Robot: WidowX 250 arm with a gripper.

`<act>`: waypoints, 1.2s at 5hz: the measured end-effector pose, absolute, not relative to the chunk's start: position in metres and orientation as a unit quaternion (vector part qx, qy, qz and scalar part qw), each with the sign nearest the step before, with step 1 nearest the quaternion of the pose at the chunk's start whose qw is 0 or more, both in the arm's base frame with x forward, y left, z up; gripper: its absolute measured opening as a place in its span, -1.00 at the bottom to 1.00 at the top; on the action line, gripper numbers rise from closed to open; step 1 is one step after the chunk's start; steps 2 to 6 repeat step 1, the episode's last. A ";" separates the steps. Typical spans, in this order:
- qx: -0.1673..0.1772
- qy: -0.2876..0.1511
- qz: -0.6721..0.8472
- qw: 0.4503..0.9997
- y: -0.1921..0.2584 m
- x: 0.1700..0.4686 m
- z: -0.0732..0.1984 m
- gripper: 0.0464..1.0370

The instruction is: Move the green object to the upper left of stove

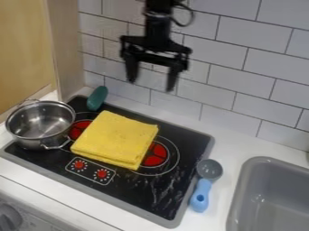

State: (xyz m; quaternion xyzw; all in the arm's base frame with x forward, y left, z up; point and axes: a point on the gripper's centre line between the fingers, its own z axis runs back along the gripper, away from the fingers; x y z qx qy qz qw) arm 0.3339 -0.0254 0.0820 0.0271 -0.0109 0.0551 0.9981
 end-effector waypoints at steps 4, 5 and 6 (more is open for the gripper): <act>0.016 -0.014 -0.008 1.000 -0.078 0.328 0.084 0.93; 0.016 -0.014 -0.008 1.000 -0.078 0.328 0.084 0.93; 0.016 -0.014 -0.008 1.000 -0.078 0.328 0.084 0.93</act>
